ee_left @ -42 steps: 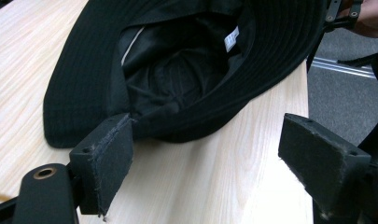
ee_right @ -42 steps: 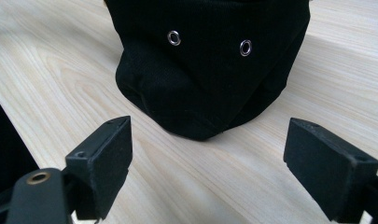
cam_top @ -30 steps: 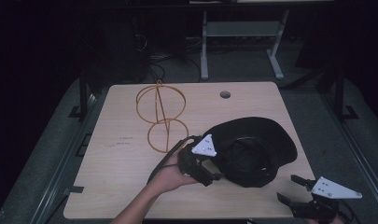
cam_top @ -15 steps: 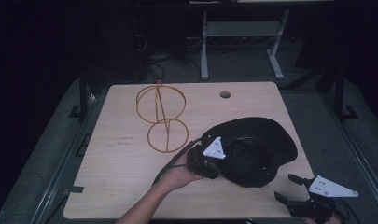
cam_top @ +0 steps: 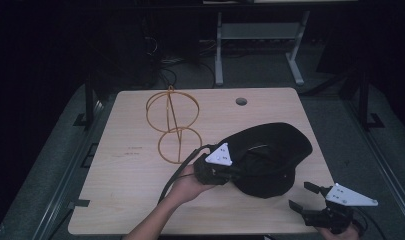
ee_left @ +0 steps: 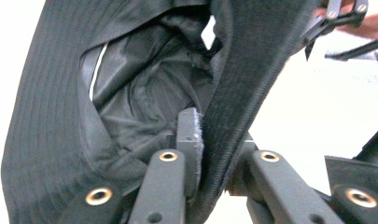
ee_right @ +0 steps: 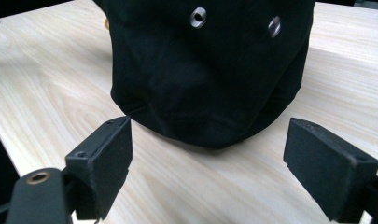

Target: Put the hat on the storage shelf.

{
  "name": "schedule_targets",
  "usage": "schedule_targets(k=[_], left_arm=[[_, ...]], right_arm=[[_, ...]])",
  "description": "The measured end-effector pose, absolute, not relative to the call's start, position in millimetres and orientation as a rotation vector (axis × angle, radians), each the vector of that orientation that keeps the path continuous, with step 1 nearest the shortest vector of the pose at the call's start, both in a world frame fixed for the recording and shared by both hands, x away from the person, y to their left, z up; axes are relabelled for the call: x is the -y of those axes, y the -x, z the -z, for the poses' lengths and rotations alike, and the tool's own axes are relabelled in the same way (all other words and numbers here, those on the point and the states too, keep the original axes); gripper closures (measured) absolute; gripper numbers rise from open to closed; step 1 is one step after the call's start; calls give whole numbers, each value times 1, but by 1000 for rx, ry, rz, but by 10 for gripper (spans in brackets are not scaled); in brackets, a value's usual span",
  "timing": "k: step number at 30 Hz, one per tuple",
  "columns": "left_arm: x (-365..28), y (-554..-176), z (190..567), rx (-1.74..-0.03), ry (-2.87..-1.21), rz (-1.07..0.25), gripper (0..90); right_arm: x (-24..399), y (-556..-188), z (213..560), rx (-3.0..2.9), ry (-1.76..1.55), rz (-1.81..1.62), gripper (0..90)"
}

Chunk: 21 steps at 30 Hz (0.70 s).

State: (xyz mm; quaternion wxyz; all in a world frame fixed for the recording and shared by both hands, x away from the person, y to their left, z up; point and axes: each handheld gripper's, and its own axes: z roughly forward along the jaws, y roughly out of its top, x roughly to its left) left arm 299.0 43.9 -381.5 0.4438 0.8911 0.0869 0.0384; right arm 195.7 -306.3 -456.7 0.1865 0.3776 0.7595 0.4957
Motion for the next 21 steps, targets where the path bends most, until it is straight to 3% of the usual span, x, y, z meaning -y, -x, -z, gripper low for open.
schedule_targets(k=[5, 18, 21], left_arm=[[-53, -303, 379, -235, -2159, -81, 871], [-62, -304, 382, -237, -2132, -46, 876], [-64, -304, 383, -226, -2135, -41, 877]], right_arm=[[300, -207, 450, -2115, -1055, -1416, 152], [299, -244, 439, -2080, -1100, -1480, 160], [299, -252, 442, -2088, -1128, -1508, 205]])
